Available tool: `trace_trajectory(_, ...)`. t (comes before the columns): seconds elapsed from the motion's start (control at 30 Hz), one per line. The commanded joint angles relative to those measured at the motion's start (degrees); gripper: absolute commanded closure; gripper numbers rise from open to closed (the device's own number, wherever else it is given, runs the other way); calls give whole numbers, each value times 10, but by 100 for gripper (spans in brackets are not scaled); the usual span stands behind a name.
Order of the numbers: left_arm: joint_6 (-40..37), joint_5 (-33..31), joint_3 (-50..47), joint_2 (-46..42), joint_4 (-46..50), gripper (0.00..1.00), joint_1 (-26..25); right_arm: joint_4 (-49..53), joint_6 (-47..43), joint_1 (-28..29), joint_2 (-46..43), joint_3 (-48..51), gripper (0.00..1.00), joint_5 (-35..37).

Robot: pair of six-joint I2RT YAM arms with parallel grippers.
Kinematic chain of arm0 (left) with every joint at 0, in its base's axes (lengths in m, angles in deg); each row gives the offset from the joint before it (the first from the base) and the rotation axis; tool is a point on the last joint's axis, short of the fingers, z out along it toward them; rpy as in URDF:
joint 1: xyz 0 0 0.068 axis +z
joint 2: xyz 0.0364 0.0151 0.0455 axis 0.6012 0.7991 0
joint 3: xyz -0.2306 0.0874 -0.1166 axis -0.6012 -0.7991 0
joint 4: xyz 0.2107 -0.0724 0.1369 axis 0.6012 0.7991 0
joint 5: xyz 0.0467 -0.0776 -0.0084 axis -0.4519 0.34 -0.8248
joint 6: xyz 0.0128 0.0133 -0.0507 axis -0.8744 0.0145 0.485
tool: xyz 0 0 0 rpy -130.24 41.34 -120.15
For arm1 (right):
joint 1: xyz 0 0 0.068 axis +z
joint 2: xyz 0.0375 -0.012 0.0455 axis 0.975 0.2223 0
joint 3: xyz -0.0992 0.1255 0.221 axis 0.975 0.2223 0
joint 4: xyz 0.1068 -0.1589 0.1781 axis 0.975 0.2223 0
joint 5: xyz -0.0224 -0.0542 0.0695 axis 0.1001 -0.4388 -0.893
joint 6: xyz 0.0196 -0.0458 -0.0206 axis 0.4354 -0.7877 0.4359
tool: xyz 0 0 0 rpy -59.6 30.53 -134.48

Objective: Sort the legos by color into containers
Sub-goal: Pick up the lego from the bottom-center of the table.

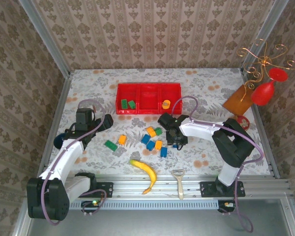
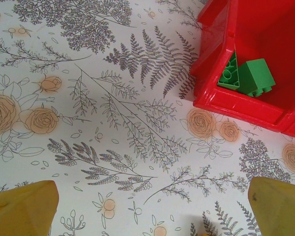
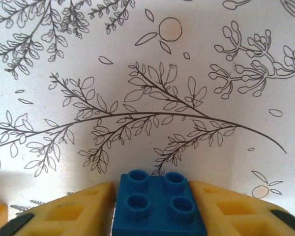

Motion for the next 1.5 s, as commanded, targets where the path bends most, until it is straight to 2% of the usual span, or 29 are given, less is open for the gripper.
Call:
trace_trajectory(0.0, 8, 8, -1, 5, -11, 0, 5, 5, 5, 5, 13, -4, 62, -4)
trace_trajectory(0.3, 9, 8, -1, 4, -11, 0, 5, 2, 4, 6, 11, -6, 84, -5)
trace_trajectory(0.57, 9, 7, -1, 5, -11, 0, 5, 11, 1, 6, 3, -12, 93, 6)
trace_trajectory(0.77, 9, 6, -1, 5, -11, 0, 5, 21, -3, 7, -4, -18, 97, 16)
trace_trajectory(1.47, 10, 6, -2, 4, -12, 0, 5, 41, -17, 8, -50, -55, 100, 33)
